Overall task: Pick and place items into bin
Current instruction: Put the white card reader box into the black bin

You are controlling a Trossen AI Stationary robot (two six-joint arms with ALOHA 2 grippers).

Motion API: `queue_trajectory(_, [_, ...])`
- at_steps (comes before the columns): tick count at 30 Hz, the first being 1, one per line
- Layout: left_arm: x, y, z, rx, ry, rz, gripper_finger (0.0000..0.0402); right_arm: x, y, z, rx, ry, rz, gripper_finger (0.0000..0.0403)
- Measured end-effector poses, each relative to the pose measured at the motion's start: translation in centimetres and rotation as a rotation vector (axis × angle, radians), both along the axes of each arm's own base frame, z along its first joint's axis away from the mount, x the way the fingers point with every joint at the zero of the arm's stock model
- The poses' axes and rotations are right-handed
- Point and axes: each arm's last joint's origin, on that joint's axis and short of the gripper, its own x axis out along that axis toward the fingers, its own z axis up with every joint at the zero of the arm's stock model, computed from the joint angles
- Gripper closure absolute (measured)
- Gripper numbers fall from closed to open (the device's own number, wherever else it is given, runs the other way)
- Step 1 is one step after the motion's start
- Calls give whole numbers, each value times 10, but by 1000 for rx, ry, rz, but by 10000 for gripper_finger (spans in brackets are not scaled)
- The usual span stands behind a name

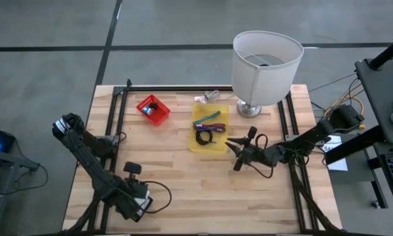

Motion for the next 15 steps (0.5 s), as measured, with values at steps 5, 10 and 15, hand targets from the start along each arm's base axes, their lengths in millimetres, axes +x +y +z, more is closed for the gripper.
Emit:
queue_trajectory(5, [-8, -1, -12, 26, 11, 6, 402, 0, 0, 0, 4, -2, 0, 335])
queue_trajectory(10, [-10, -3, -20, 2, -7, 26, 402, 0, 0, 0, 7, -4, 0, 335])
queue_trajectory(15, [-10, -2, -23, -10, -14, 157, 392, 0, 0, 0, 7, -5, 0, 335])
